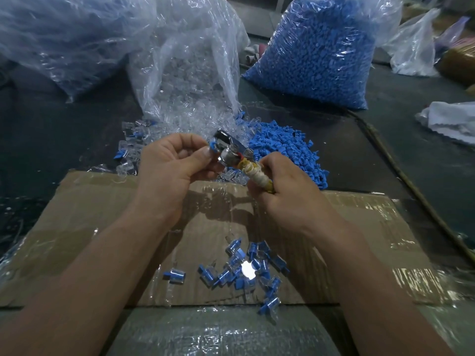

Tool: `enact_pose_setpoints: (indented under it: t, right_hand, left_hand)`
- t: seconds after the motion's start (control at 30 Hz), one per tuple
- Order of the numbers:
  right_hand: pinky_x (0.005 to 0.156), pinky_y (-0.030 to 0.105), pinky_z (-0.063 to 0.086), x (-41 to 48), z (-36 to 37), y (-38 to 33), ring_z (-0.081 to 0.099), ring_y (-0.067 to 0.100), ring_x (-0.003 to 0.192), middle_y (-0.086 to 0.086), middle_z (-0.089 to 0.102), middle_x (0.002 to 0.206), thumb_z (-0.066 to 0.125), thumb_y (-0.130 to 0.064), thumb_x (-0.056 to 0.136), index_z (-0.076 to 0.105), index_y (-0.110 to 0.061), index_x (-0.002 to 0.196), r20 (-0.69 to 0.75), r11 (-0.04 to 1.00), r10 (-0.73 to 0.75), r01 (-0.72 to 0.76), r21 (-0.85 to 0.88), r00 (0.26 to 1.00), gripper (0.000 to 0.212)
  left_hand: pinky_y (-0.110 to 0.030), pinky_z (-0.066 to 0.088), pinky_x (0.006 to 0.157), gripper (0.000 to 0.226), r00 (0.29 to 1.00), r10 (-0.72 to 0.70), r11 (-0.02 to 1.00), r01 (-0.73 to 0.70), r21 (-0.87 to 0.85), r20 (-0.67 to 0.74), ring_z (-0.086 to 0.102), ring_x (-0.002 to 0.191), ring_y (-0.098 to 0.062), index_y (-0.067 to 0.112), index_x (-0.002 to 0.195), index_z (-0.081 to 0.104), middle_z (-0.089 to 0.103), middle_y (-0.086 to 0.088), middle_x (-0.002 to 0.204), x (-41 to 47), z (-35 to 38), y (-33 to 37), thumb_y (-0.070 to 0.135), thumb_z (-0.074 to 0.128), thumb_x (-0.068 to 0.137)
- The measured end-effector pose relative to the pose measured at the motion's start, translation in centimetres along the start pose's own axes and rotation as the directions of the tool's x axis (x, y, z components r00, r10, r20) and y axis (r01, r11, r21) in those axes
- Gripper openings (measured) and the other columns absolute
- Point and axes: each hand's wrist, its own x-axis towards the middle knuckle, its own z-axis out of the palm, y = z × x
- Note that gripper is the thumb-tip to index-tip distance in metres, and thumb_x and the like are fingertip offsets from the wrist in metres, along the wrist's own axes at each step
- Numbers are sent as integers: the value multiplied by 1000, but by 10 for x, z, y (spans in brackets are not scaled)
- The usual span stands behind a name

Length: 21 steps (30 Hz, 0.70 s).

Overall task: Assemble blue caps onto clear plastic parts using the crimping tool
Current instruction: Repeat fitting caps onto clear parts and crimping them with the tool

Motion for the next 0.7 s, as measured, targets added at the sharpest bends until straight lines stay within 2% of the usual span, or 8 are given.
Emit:
enact_pose_setpoints:
  t: [0.1, 0.2, 0.37, 0.7]
  right_hand:
    - [57, 23, 25, 0, 0, -2, 37, 5, 70, -11, 41, 82, 53, -32, 88, 37, -26, 92, 18, 1000, -1, 2, -17, 1000, 17]
    - [56, 24, 25, -1, -1, -4, 39, 5, 70, -7, 46, 83, 53, -30, 89, 38, -27, 90, 31, 1000, -2, 3, -24, 1000, 15]
    - [53, 23, 26, -2, -3, -5, 40, 3, 67, -11, 44, 75, 54, -27, 89, 38, -27, 86, 39, 1000, -9, 9, -18, 999, 16]
    - [53, 21, 27, -1, 3, -5, 40, 1, 68, -11, 46, 77, 57, -23, 87, 40, -28, 86, -11, 999, -6, 5, -50, 1000, 18]
  left_hand:
    - [-16, 49, 49, 8, 1000, 10, 1000, -10, 23, 4, 63, 53, -10, 8, 75, 58, 68, -3, 62, 0, -1, -1, 2, 61, 71]
    - [-15, 50, 50, 14, 999, 39, 997, -39, 61, 7, 62, 52, -9, 9, 75, 58, 68, -1, 60, 0, 0, -2, -4, 58, 79]
    - [-15, 50, 50, 17, 995, 101, 988, -102, 112, 15, 61, 51, -7, 10, 74, 57, 67, 1, 57, -2, 3, -4, -6, 56, 81]
    - [-15, 49, 50, 17, 994, 105, 984, -103, 143, -8, 63, 53, -8, 11, 74, 58, 68, 1, 60, -2, -1, -5, -4, 58, 81]
